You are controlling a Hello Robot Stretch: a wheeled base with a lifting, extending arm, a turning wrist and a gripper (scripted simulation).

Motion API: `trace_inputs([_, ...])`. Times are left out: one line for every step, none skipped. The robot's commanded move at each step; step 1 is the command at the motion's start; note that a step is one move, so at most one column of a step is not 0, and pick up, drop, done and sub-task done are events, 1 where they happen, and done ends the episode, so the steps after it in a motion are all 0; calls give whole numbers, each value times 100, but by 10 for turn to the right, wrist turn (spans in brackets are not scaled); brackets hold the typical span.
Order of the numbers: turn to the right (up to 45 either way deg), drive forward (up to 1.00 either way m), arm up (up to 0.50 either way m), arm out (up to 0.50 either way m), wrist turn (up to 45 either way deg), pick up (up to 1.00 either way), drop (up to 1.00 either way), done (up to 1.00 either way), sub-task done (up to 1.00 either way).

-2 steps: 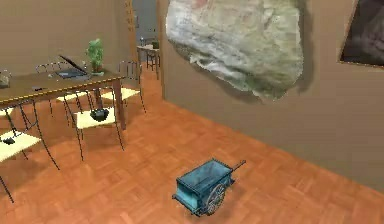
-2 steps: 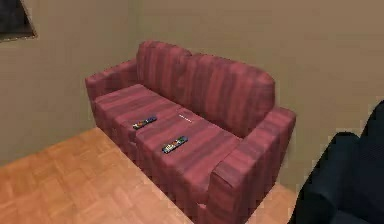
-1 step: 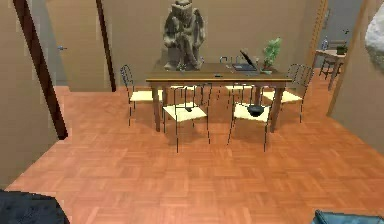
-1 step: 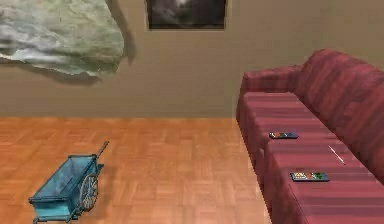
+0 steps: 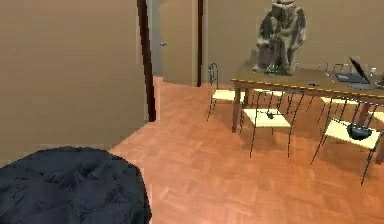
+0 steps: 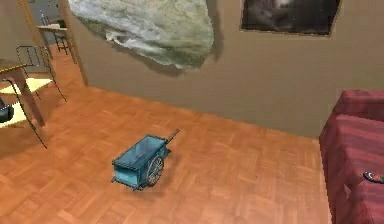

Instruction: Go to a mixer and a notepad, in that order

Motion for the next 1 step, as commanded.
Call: trace_inputs([0, 100, 0, 0, 0, 0, 0, 0, 0])
